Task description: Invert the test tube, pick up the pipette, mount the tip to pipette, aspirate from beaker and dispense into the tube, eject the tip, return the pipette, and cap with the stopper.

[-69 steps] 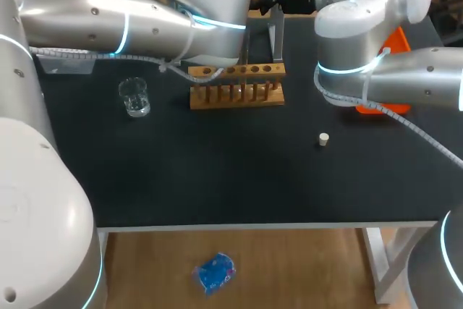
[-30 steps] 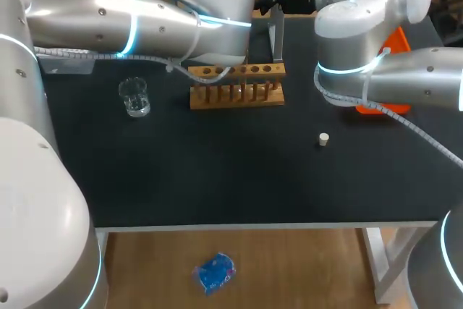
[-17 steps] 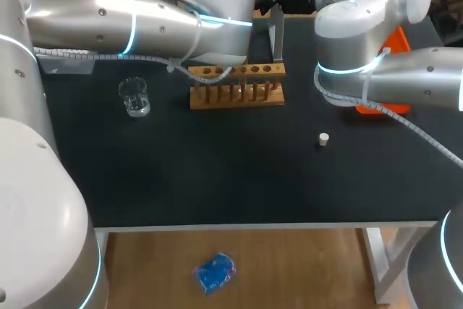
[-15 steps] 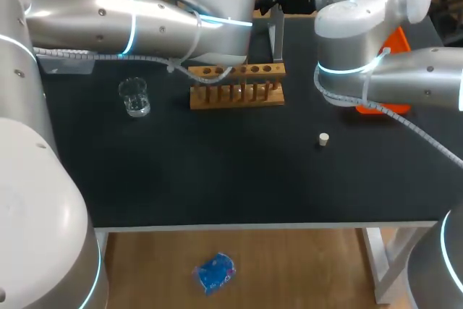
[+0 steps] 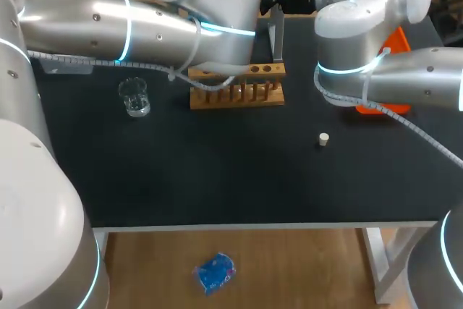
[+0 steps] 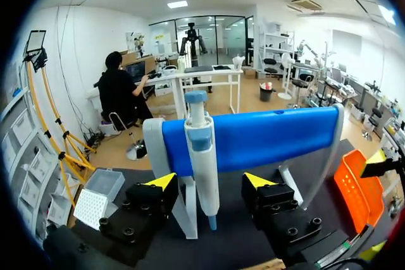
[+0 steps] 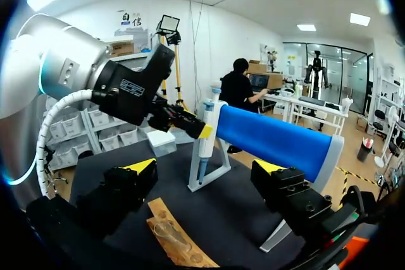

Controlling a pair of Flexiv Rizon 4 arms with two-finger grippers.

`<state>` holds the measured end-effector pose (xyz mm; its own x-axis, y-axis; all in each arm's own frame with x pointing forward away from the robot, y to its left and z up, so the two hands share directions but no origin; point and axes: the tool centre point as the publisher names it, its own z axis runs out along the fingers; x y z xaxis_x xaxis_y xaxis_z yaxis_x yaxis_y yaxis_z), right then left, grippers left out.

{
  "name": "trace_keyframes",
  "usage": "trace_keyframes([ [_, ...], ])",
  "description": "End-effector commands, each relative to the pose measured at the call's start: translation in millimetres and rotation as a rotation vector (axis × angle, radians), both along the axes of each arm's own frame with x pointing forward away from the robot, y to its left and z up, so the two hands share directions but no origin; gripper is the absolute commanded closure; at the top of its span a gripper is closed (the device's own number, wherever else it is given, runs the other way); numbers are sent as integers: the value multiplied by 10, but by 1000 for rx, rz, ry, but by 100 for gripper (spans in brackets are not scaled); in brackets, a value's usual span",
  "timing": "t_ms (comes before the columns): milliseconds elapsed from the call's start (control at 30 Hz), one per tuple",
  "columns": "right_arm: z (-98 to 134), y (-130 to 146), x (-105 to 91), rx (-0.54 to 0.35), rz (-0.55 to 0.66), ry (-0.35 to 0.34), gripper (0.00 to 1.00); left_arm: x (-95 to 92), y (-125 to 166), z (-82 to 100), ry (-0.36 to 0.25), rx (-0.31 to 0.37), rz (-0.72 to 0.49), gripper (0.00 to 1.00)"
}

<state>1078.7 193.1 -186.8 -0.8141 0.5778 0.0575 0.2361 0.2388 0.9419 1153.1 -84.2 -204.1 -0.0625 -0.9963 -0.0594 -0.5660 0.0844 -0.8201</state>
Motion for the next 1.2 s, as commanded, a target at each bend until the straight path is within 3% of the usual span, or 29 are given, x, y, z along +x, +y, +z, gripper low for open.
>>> trace_keyframes([
  [33, -4, -1, 4, 1, 1, -1, 0, -290, -3, 19, -15, -6, -7, 27],
  [100, -4, -1, 4, 1, 1, -1, 0, -405, -27, 50, -28, -13, -21, 24],
  [233, -4, -1, 4, 1, 1, -1, 0, -677, -83, 144, -44, -18, -64, 0],
  [433, -4, -1, 4, 1, 1, -1, 0, -1049, -80, 273, -79, -40, -181, 0],
  [567, 100, -92, -107, 27, 43, -5, 0, -1260, -52, 335, -83, -47, -277, 0],
  [733, 207, -291, -281, 76, 91, 1, 0, -1477, -78, 370, -94, -9, -518, 0],
  [800, 231, -378, -368, 86, 127, 4, 0, -1558, -125, 401, -101, -63, -623, 0],
  [900, 237, -485, -497, 77, 184, -4, 0, -1672, -217, 415, -100, -61, -797, 0],
  [1000, 228, -586, -645, 71, 239, -8, 0, -1751, -298, 397, -68, -82, -944, 0],
  [1200, 186, -782, -977, 42, 336, -23, 0, -1861, -419, 329, 12, -43, -1182, 0],
])
